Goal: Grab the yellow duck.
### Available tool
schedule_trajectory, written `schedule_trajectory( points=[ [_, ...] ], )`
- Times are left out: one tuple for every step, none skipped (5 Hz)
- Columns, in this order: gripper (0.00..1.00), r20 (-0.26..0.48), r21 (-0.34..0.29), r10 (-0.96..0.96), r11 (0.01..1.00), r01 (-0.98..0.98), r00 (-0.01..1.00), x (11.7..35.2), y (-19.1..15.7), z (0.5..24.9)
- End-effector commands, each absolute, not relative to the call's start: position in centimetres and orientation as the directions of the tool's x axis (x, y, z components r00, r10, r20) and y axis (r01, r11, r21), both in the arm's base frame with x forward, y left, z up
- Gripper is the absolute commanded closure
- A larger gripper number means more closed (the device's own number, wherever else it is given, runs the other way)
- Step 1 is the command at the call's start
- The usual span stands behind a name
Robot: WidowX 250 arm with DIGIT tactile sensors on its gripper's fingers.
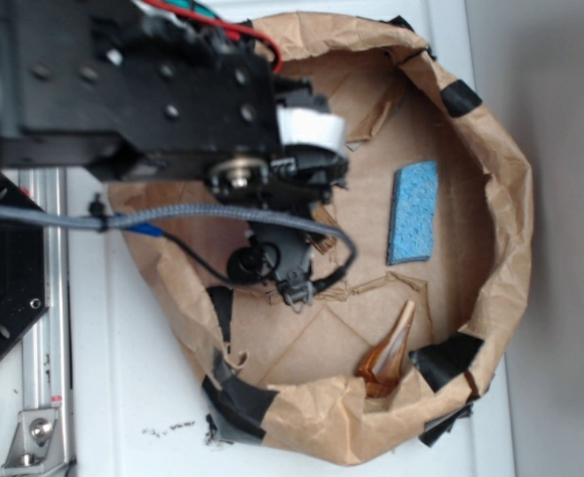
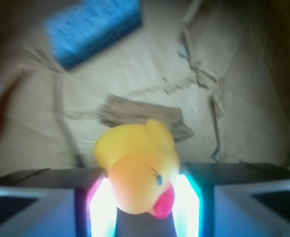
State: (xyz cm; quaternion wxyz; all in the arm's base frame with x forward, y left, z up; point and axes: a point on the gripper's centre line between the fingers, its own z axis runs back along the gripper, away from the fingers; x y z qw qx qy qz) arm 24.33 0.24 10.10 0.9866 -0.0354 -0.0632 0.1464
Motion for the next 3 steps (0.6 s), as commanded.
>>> schedule_trajectory(
  points=[
    [1.0, 0.242, -0.021, 0.251, 0.967, -0.253, 0.937, 26.62, -0.55, 14.04],
    [1.0, 0.246, -0.013, 0.248, 0.968, -0.252, 0.937, 27.31, -0.56, 13.66],
    [1.0, 0.221, -0.013, 0.25, 0.967, -0.253, 0.943, 27.29, -0.39, 13.1]
  ],
)
